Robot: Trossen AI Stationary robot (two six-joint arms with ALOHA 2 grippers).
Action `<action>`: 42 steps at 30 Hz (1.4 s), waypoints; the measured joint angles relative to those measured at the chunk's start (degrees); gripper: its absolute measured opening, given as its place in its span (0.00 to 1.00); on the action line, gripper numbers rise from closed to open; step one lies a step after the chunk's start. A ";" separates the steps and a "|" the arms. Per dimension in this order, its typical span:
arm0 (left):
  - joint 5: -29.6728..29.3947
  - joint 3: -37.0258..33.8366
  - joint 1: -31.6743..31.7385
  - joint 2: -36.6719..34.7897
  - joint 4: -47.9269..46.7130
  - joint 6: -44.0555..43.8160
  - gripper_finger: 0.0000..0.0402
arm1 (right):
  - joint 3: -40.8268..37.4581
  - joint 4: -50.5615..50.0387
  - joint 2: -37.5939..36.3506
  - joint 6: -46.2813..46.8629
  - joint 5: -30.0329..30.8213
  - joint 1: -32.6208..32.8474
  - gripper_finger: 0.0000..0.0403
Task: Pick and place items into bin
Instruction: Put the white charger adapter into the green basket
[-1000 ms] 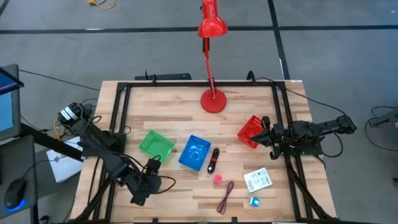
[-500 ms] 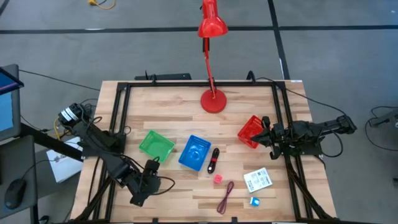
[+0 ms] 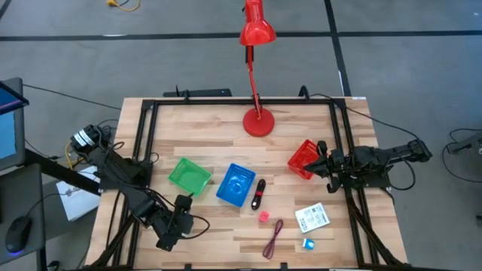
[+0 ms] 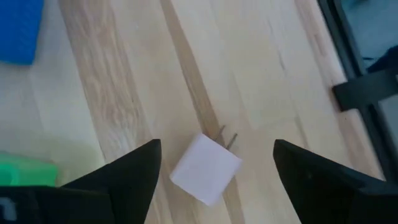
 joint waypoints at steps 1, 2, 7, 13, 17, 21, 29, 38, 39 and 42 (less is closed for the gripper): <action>-0.73 -1.01 -0.36 0.00 1.14 0.05 0.76 | 0.00 0.00 0.00 0.00 0.01 0.00 0.00; -0.90 -1.89 -0.66 0.00 1.95 0.97 0.76 | 0.00 0.00 0.00 0.00 0.01 0.00 0.00; 1.63 -3.65 -1.38 0.00 1.21 11.46 0.73 | 0.00 -0.02 0.00 0.02 0.01 -0.02 0.00; 3.16 -3.65 -1.38 0.00 0.93 15.66 0.72 | 0.00 0.00 0.00 0.02 -0.01 0.00 0.00; 3.13 -3.65 -1.15 0.00 0.36 20.95 0.72 | 0.00 -0.01 0.00 0.00 0.00 -0.01 0.00; 3.10 -5.51 -0.50 0.00 2.60 21.51 0.72 | 0.00 -0.02 0.01 0.00 -0.01 -0.01 0.00; 2.81 -8.07 -0.18 0.00 6.19 23.06 0.72 | 0.00 -0.02 0.00 0.02 -0.01 -0.01 0.00; 3.07 -9.00 0.77 0.00 8.08 24.45 0.72 | 0.00 0.00 0.00 0.02 -0.01 -0.02 0.00; 3.33 -9.00 1.08 0.00 8.02 24.33 0.72 | 0.00 -0.01 0.00 0.00 -0.01 0.00 0.00; 3.74 -9.00 1.75 0.00 8.19 23.96 0.72 | 0.00 -0.01 0.00 0.00 -0.01 -0.02 0.00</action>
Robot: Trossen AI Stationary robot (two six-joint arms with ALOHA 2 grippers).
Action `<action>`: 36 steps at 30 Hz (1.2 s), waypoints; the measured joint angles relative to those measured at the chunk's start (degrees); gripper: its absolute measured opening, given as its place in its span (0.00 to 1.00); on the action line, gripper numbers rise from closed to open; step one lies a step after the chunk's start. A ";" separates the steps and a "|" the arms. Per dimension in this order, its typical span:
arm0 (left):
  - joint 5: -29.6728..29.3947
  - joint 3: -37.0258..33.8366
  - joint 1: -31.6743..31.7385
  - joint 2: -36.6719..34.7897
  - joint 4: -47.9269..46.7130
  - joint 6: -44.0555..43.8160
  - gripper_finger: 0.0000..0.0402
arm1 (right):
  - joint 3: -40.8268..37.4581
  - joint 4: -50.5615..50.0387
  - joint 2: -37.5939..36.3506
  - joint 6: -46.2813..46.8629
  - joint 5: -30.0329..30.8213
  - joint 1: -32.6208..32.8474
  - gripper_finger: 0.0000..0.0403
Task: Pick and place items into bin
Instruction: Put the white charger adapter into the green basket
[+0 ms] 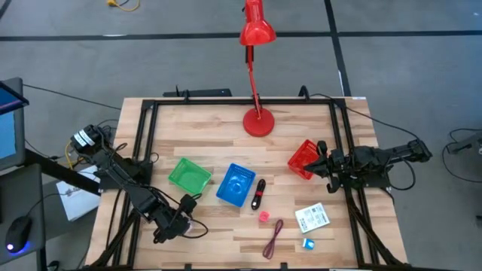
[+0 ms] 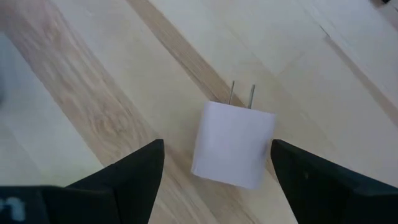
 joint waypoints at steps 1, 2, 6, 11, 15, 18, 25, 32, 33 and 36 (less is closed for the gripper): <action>0.12 0.00 0.22 0.00 0.02 0.09 0.72 | 0.00 0.00 0.01 0.01 0.00 0.01 0.00; 0.23 0.00 0.39 0.00 0.02 0.30 0.72 | 0.00 0.01 0.02 0.00 0.00 0.02 0.00; 0.87 0.00 1.30 1.38 1.02 0.52 0.72 | 0.00 0.00 0.00 0.01 0.01 0.00 0.00; 1.01 0.24 1.24 6.60 2.81 0.77 0.72 | 0.00 -0.01 0.00 0.00 0.00 0.02 0.00; 1.14 1.27 1.28 8.57 2.17 0.84 0.72 | 0.00 -0.01 0.00 0.02 0.00 0.00 0.00; 1.28 1.68 1.28 8.47 1.74 0.10 0.72 | 0.00 -0.01 0.00 0.02 0.00 0.00 0.00; 0.22 2.34 1.26 8.43 3.02 -4.84 0.71 | 0.00 0.01 0.00 0.00 0.00 0.00 0.00; -3.08 2.34 1.33 8.57 8.61 -10.64 0.54 | 0.00 0.00 0.00 0.01 0.01 0.01 0.00; -3.75 2.34 1.33 8.57 9.11 -12.15 0.50 | 0.00 0.01 0.00 0.00 0.00 0.02 0.00; -5.27 2.55 1.48 8.28 9.76 -17.35 0.40 | 0.00 -0.01 0.00 0.00 0.00 0.00 0.00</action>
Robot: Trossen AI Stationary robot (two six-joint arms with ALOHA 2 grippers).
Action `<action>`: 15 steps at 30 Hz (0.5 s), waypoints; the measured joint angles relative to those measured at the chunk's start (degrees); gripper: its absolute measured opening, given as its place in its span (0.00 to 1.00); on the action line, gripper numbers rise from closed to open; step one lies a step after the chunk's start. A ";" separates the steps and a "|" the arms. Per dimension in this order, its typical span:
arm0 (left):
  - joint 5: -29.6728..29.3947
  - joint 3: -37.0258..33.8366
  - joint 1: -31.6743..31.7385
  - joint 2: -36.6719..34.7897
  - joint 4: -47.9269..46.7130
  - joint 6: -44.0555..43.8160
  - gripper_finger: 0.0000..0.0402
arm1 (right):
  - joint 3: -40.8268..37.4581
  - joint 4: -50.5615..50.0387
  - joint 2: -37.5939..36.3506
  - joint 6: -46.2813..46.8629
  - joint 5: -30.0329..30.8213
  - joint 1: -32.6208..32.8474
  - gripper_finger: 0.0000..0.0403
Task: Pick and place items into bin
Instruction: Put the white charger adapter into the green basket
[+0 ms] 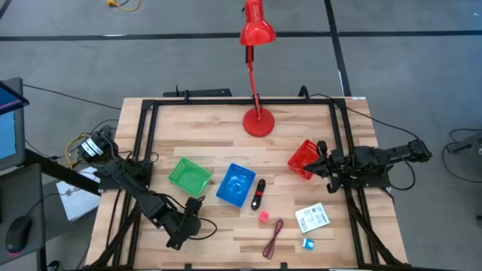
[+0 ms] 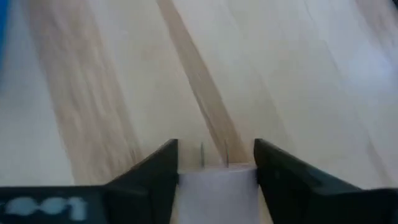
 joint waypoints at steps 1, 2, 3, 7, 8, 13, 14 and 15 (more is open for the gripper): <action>0.18 0.12 0.14 -0.08 0.06 -2.33 0.36 | 0.00 0.00 0.00 0.00 0.00 0.01 0.00; -0.01 0.00 0.24 0.07 -0.10 -4.44 0.34 | 0.00 0.00 0.00 0.00 0.00 0.00 0.00; -0.34 -0.01 0.24 0.08 -0.09 -6.28 0.32 | 0.00 0.00 0.00 0.01 0.00 0.01 0.00; 1.99 -0.19 0.28 0.22 1.38 -8.64 0.26 | 0.00 0.00 0.00 0.00 0.00 0.02 0.00; 3.60 -0.19 0.37 0.22 1.85 -7.98 0.25 | 0.00 0.00 0.00 0.00 0.02 0.00 0.00; 5.61 -0.19 0.43 0.22 1.43 -10.52 0.25 | 0.00 0.00 0.00 0.02 0.00 0.02 0.00; 5.27 -0.19 0.44 0.22 1.53 -10.83 0.26 | 0.00 0.00 0.00 0.00 0.00 0.01 0.00; 4.97 -0.19 0.46 0.22 1.69 -10.82 0.27 | 0.00 0.00 0.00 0.02 0.00 0.02 0.00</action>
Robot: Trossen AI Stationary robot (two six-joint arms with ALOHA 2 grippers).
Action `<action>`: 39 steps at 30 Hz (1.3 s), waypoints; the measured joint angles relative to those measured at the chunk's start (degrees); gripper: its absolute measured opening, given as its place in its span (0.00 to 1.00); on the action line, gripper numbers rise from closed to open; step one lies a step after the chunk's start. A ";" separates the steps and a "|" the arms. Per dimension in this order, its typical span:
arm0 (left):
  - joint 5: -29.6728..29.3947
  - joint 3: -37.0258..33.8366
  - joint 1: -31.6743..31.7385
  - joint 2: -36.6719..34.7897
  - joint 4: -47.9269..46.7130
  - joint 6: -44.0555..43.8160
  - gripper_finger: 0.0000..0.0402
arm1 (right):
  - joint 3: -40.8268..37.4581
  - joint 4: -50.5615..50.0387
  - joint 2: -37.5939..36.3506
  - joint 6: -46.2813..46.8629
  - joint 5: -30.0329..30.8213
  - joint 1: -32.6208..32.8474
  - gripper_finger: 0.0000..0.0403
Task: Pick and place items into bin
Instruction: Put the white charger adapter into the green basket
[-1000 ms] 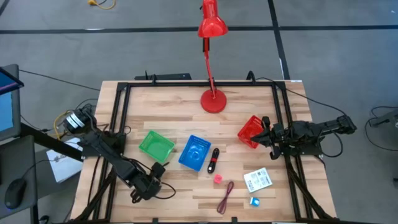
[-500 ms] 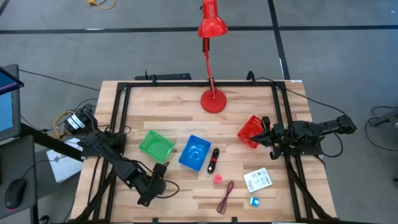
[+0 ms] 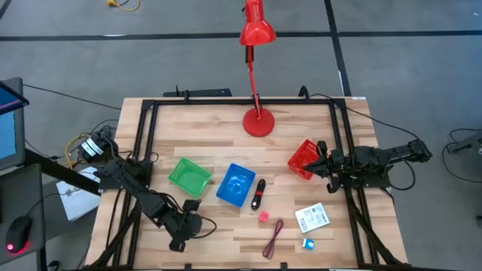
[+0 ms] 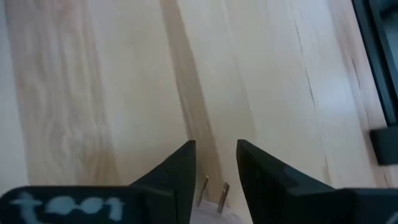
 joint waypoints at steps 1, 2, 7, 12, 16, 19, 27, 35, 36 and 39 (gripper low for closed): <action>-0.11 0.00 0.04 0.00 0.10 0.06 0.28 | 0.00 0.01 0.00 -0.01 0.01 -0.02 0.00; -0.31 0.00 0.21 0.00 0.11 0.50 0.29 | 0.00 0.00 0.00 -0.02 0.00 -0.02 0.00; -2.84 0.00 1.38 -0.02 0.04 1.08 0.37 | 0.00 0.00 0.00 -0.02 0.00 -0.02 0.00; 0.67 0.00 2.78 -0.05 -0.90 2.88 0.44 | 0.00 0.00 0.00 -0.01 0.00 -0.02 0.00; 5.31 0.19 2.93 -0.09 -3.14 4.38 0.48 | 0.00 0.00 0.01 -0.01 0.01 -0.01 0.00; 7.77 2.42 2.49 -0.15 -9.34 5.74 0.48 | 0.00 0.00 0.00 -0.02 0.02 -0.02 0.00; 6.04 12.31 2.51 -0.35 -23.80 6.35 0.48 | 0.00 0.01 0.00 -0.02 0.02 -0.02 0.00; 9.50 12.68 2.16 -0.11 -26.16 6.69 0.48 | 0.00 0.00 0.00 -0.02 0.00 -0.01 0.00; 8.39 12.68 2.16 -0.11 -25.99 6.69 0.48 | 0.00 0.00 0.00 -0.02 0.00 0.00 0.00; 6.15 12.68 2.16 -0.11 -25.25 6.53 0.48 | 0.00 0.00 0.00 -0.02 0.00 0.00 0.00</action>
